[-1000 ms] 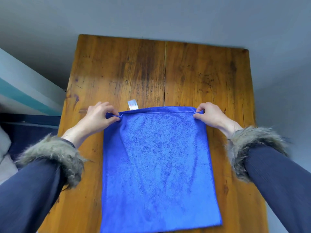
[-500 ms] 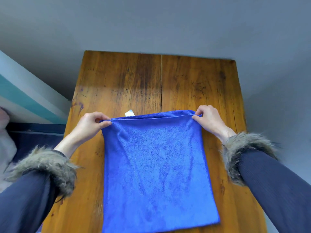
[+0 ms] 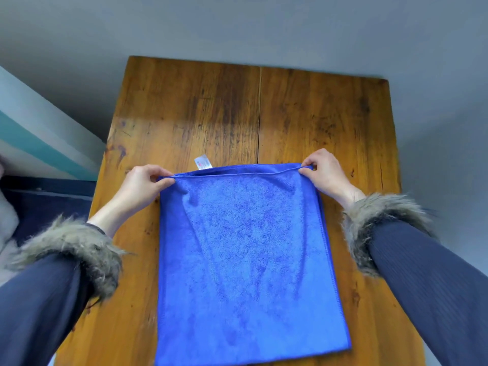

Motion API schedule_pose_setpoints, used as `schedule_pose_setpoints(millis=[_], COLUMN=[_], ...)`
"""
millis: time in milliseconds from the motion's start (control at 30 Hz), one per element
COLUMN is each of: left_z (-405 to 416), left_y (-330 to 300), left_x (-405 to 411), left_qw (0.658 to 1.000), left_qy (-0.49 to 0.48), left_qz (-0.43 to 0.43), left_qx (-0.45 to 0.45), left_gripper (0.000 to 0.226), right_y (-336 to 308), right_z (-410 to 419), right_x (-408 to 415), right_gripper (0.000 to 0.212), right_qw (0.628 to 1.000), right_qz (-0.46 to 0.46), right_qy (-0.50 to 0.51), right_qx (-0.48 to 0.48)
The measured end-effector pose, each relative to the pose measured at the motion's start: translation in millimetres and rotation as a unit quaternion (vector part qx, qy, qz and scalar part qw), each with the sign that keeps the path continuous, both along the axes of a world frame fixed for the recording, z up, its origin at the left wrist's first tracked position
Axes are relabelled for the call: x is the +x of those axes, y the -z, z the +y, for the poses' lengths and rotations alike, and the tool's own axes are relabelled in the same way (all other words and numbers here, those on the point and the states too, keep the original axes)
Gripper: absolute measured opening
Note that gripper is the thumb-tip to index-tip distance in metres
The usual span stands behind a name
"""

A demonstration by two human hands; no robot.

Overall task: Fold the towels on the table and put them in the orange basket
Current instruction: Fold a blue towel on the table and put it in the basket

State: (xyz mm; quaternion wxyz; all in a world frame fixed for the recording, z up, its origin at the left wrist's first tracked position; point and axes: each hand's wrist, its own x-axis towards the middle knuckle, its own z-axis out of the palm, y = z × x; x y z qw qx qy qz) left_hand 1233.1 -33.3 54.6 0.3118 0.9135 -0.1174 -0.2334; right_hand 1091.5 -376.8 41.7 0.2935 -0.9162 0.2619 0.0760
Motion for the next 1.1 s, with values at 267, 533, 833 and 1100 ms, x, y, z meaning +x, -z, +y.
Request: schedule_pose_setpoints(millis=[267, 533, 833, 1100], left_z=[-1, 12, 41, 39], left_y=[2, -24, -112, -227], left_x=[1, 0, -21, -10], left_qw=[1.000, 0.998, 0.937, 0.869], left_qy=[-0.007, -0.036, -0.113, -0.103], left_qz=[0.011, 0.044, 0.136, 0.122], left_qx=[0.007, -0.037, -0.300, -0.468], left_gripper=[0.004, 0.011, 0.014, 0.028], right_y=[0, -35, -167, -284], right_z=[-1, 1, 4, 22], right_x=[12, -1, -38, -51], right_gripper=[0.009, 0.010, 0.013, 0.014], right_qw=[0.996, 0.993, 0.975, 0.902], right_qz=[0.068, 0.034, -0.089, -0.245], right_qy=[-0.008, 0.074, 0.128, 0.172], right_qx=[0.053, 0.086, 0.159, 0.311])
